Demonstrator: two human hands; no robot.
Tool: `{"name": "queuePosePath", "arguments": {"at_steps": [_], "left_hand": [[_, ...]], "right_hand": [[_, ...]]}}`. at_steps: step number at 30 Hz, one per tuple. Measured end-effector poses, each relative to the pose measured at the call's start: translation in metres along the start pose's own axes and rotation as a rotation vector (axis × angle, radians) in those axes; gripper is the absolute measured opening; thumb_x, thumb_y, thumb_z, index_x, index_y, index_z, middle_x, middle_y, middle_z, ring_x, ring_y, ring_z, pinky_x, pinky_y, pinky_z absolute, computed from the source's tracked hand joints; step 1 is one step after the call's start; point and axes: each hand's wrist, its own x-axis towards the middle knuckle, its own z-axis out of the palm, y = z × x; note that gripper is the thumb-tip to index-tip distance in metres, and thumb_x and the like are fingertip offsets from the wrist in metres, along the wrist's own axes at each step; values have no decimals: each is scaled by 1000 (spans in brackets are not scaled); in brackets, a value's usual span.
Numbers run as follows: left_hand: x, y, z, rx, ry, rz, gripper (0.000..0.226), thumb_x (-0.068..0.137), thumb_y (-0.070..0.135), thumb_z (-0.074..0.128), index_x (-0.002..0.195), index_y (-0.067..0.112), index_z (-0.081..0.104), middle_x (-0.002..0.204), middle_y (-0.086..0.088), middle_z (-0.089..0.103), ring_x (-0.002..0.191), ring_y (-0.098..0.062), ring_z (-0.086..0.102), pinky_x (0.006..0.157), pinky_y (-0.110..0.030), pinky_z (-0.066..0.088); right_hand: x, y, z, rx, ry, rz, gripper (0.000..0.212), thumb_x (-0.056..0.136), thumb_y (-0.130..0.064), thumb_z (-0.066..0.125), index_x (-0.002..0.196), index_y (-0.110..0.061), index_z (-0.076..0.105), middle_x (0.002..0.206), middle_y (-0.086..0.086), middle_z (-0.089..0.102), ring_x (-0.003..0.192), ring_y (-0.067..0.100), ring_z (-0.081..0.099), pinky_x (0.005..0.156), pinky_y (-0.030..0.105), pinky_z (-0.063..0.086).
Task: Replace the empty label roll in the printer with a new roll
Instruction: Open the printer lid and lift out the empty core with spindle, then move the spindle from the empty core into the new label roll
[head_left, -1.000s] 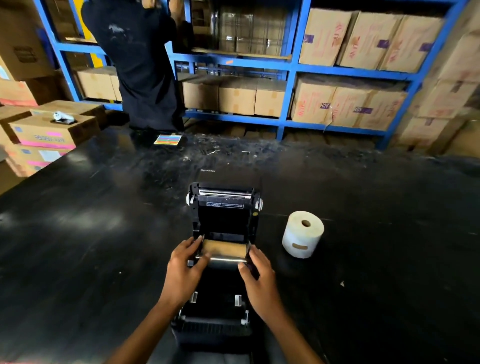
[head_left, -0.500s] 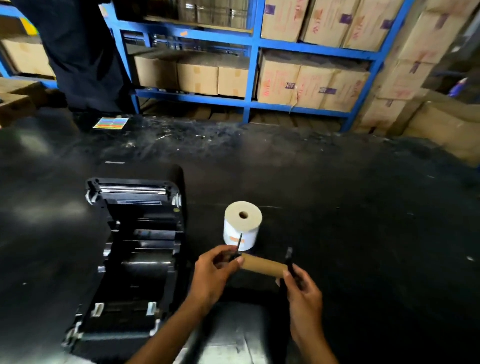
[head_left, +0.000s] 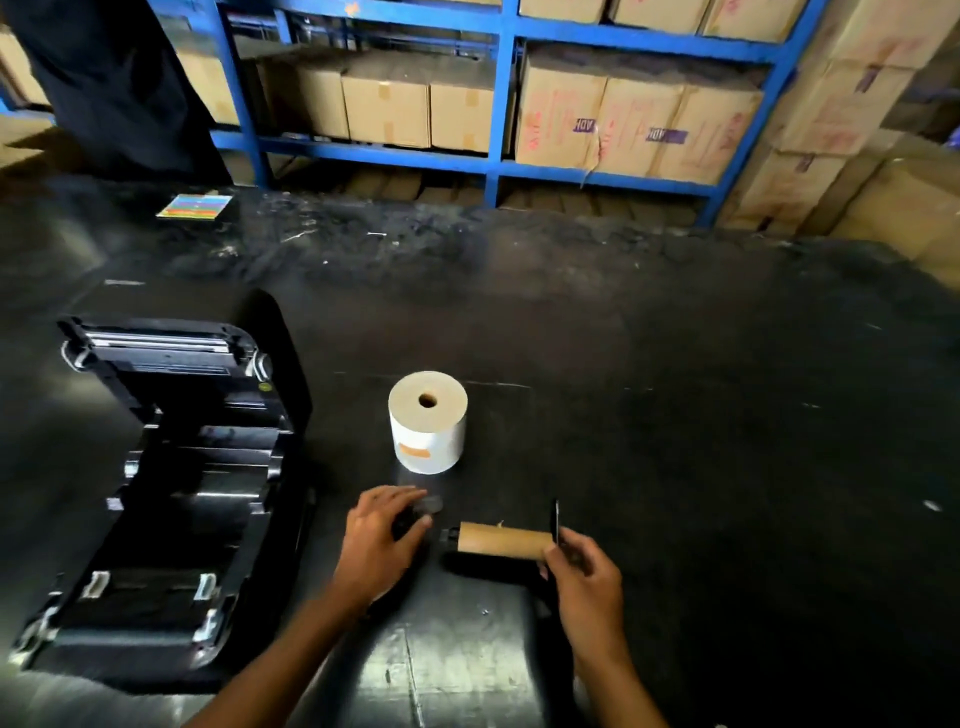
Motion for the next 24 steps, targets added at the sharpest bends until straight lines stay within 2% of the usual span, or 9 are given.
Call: {"name": "queuePosePath", "arguments": {"at_steps": [2, 4, 8, 11, 14, 16, 18, 21, 24], "left_hand": [[-14, 22, -2, -228, -153, -114, 31, 77, 48, 65, 103, 31, 71, 95, 16, 72, 93, 1, 62, 86, -20, 48], [-26, 30, -1, -301, -247, -104, 10, 81, 28, 72, 90, 31, 74, 74, 17, 74, 74, 2, 64, 73, -14, 49], [-31, 14, -22, -436, -153, -230, 12, 78, 10, 74, 79, 22, 76, 66, 3, 72, 63, -9, 63, 53, -14, 50], [-29, -8, -40, -463, 29, -279, 14, 77, 8, 74, 80, 21, 75, 77, -3, 74, 69, -9, 65, 60, -9, 51], [-28, -17, -39, -350, 93, -266, 13, 76, 11, 76, 80, 23, 74, 75, 4, 74, 69, 0, 65, 65, -4, 48], [-29, -16, -27, -284, 48, -222, 20, 75, 12, 77, 75, 31, 71, 70, 12, 74, 69, 3, 65, 65, -8, 49], [-30, -13, -14, -228, -12, -169, 25, 75, 14, 77, 73, 37, 67, 70, 15, 73, 72, 2, 65, 67, -16, 52], [-28, -13, -6, -178, -42, -151, 29, 75, 17, 78, 78, 42, 64, 81, 13, 69, 78, -1, 64, 69, -19, 52], [-20, -7, -10, -233, 21, -179, 27, 76, 18, 76, 100, 29, 68, 96, 2, 71, 87, -7, 66, 82, -25, 52]], "right_hand": [[-2, 1, 3, -35, -61, -3, 18, 83, 0, 64, 94, -14, 67, 84, 3, 71, 71, 11, 65, 61, 13, 53], [-1, 2, 5, -74, -119, 0, 17, 83, -3, 66, 97, -11, 68, 82, 2, 71, 67, 5, 67, 60, 13, 53], [19, 5, -5, -120, -91, 47, 17, 85, -6, 65, 101, -9, 67, 82, 4, 70, 64, 8, 67, 59, 13, 54], [34, 9, -22, -247, -24, 24, 19, 84, -2, 64, 103, -1, 66, 75, 3, 68, 58, 6, 64, 54, 8, 50], [28, 13, -20, -438, -77, -46, 12, 81, -4, 69, 92, -8, 71, 77, 3, 69, 58, -7, 62, 59, 2, 46], [16, 22, -7, -519, -170, -56, 10, 80, -10, 71, 86, -18, 71, 79, 1, 70, 65, -5, 63, 66, 10, 48], [3, 30, 11, -623, -215, -62, 14, 82, -19, 69, 95, -17, 72, 89, 2, 70, 80, 9, 65, 75, 24, 49], [-5, 32, 23, -901, -199, -194, 24, 86, -31, 62, 104, -18, 69, 101, 3, 62, 99, 22, 56, 75, 27, 38], [0, 18, 26, -898, -231, -248, 30, 83, -38, 64, 108, -21, 67, 105, 1, 57, 103, 20, 51, 80, 29, 42]]}}
